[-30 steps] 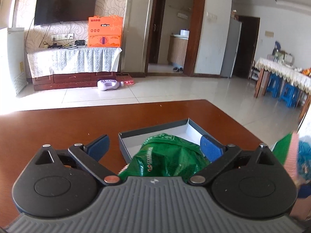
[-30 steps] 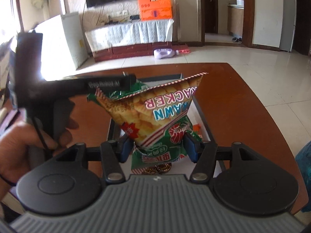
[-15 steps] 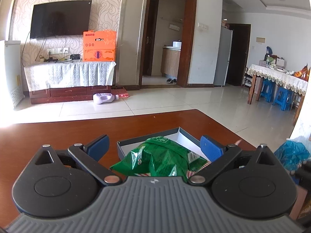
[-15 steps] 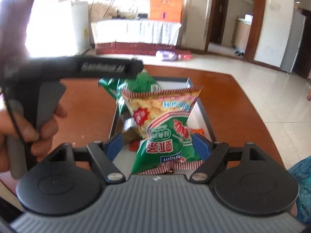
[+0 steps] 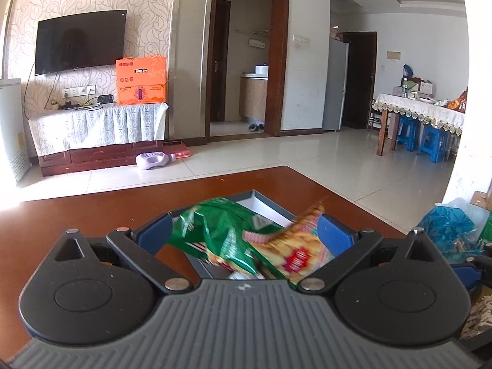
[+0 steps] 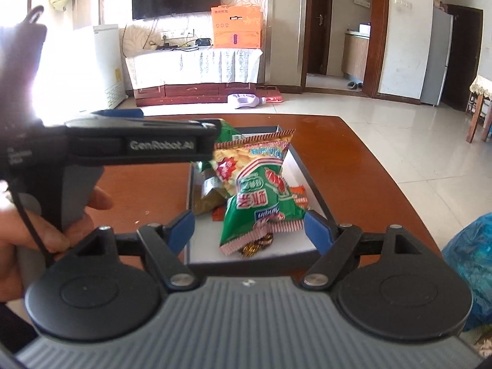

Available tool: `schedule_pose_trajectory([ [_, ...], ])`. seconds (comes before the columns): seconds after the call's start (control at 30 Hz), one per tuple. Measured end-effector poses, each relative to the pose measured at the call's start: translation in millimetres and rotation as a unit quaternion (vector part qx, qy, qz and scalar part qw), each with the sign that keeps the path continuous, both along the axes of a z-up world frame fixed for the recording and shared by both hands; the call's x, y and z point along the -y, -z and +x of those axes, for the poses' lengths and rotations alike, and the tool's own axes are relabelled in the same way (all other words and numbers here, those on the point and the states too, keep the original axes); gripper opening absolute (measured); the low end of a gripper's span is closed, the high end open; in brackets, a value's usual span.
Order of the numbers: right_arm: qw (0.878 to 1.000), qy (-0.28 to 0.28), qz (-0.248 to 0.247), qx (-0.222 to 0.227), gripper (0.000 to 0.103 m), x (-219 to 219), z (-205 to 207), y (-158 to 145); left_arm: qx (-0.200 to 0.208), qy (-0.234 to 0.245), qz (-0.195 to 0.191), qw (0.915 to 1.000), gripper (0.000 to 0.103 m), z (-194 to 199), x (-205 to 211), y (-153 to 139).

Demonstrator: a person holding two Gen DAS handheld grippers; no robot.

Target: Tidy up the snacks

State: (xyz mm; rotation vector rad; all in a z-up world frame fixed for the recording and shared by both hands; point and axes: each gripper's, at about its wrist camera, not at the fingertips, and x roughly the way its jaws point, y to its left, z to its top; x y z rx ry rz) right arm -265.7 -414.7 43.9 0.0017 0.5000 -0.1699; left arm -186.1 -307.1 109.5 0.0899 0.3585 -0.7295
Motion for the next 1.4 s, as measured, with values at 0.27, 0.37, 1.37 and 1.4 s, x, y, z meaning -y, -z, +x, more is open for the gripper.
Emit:
schedule_pose_trajectory([
  [0.27, 1.0, 0.003, 0.021, -0.006, 0.08, -1.0, -20.8, 3.7, -0.002, 0.004, 0.004, 1.0, 0.103, -29.4, -9.1, 2.7],
  [0.37, 0.999, 0.009, 0.037, -0.009, 0.08, 3.4, -25.3, 5.2, -0.02, -0.001, -0.005, 0.9998, 0.103, -33.5, -13.7, 3.0],
  [1.37, 0.994, 0.084, 0.071, -0.017, 0.08, 13.6, -83.6, 37.8, -0.032, 0.016, 0.042, 0.9985, 0.103, -116.0, -27.6, 4.4],
  [1.4, 0.994, 0.085, 0.072, -0.018, 0.08, 14.3, -83.4, 37.9, -0.027, 0.015, 0.045, 0.9985, 0.103, -119.0, -27.0, 3.9],
])
